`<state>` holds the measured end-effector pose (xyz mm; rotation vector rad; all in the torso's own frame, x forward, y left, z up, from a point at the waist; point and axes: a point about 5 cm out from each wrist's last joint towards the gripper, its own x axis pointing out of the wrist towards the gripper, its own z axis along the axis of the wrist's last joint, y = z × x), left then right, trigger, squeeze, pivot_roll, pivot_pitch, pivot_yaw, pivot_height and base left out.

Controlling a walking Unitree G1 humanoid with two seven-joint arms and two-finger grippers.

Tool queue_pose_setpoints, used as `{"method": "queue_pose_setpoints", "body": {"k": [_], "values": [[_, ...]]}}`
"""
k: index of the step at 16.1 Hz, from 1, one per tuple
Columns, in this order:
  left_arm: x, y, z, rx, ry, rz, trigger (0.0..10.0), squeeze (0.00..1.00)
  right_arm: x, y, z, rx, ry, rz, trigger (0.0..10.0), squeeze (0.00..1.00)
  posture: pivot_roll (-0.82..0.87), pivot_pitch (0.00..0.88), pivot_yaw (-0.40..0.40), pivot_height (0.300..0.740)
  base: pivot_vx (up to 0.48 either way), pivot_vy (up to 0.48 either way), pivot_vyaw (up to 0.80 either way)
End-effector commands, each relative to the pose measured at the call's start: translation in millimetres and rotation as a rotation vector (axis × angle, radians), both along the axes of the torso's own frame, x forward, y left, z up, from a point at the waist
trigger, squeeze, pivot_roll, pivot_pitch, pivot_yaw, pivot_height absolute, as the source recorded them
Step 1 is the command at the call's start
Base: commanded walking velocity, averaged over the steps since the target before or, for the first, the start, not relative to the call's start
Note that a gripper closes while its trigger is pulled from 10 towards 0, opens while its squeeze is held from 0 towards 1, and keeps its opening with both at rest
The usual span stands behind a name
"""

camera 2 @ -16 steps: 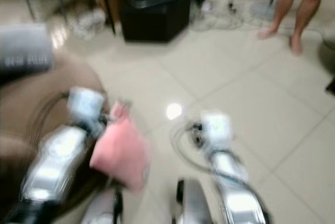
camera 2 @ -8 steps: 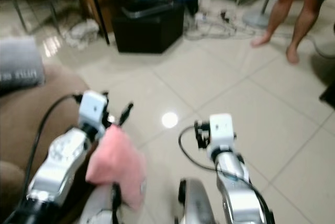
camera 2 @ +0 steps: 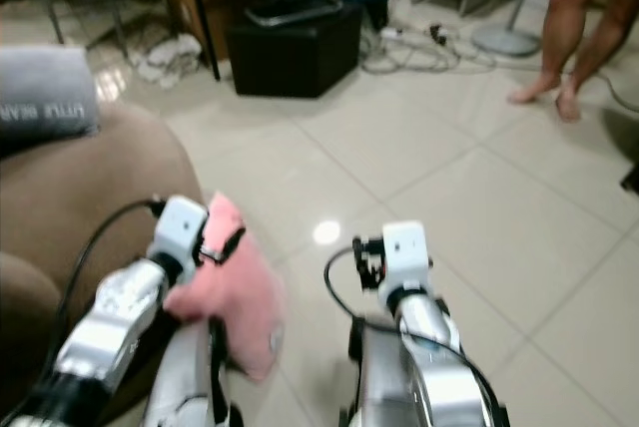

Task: Move the pillow to the sofa from floor

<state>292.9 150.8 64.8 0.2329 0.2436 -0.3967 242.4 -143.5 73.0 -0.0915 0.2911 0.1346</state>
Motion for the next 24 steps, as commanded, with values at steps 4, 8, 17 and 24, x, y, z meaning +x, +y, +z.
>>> {"method": "queue_pose_setpoints", "body": {"k": [4, 8, 17, 24], "values": [[18.0, 4.5, -17.4, -0.011, 0.111, 0.093, 10.0, 1.00, -7.6, 11.7, -12.7, -0.081, 0.056, 0.167, 10.0, 0.00, -0.07, 0.102, 0.033, 0.496, 0.000, 0.000, 0.00], [28.9, 25.9, -24.0, 0.014, 0.147, 0.292, 10.0, 1.00, -9.8, 20.2, -9.0, -0.118, 0.042, 0.249, 10.0, 0.00, -0.07, 0.172, 0.032, 0.496, 0.000, 0.000, 0.00], [35.4, 63.7, -23.9, 0.143, 0.122, 0.446, 10.0, 1.00, -0.8, 27.9, 17.3, -0.094, -0.036, 0.315, 10.0, 0.00, -0.07, 0.298, 0.057, 0.496, 0.000, 0.000, 0.00], [32.9, 63.6, -29.7, 0.236, 0.148, 0.411, 5.7, 0.00, -8.3, 36.9, 18.4, -0.106, -0.028, 0.423, 10.0, 0.00, -0.06, 0.313, 0.064, 0.496, 0.000, 0.000, 0.00]]}}
